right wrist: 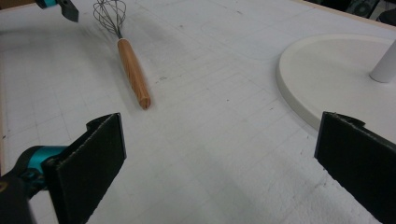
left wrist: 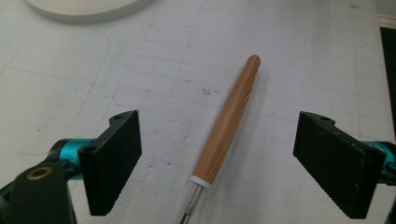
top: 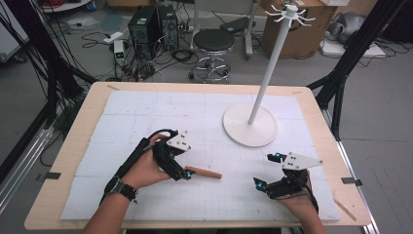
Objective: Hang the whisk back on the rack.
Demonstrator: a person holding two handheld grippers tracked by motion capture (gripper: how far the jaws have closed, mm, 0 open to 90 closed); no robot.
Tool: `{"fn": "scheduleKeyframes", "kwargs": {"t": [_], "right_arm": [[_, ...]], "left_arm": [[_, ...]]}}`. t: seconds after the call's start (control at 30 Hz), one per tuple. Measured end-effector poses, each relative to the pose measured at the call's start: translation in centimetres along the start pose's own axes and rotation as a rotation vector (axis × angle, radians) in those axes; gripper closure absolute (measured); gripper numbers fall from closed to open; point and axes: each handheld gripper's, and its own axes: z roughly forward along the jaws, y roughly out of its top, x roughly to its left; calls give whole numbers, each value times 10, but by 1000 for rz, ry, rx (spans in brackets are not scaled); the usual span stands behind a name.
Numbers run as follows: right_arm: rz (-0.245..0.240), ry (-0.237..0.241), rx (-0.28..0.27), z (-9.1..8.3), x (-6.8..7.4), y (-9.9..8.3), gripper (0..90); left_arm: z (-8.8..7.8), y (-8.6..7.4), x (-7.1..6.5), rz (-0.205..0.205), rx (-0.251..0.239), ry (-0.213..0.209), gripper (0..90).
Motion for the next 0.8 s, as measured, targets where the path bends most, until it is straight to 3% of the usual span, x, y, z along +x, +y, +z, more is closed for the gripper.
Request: {"fn": "scheduleKeyframes", "kwargs": {"t": [0.1, 0.2, 0.33, 0.63, 0.8], "right_arm": [[-1, 1, -1, 0, -1, 0, 9], [0, 0, 1, 0, -1, -1, 9], [0, 1, 0, 0, -1, 0, 9], [-4, 3, 5, 2, -1, 0, 9], [-4, 5, 7, 3, -2, 0, 10]], "left_arm": [[11, -4, 2, 10, 76, -25, 209], [20, -6, 2, 28, 150, -19, 233], [27, -8, 1, 34, 201, -19, 280], [33, -7, 1, 35, 262, -13, 421], [40, 3, -1, 82, 355, -20, 495]]}}
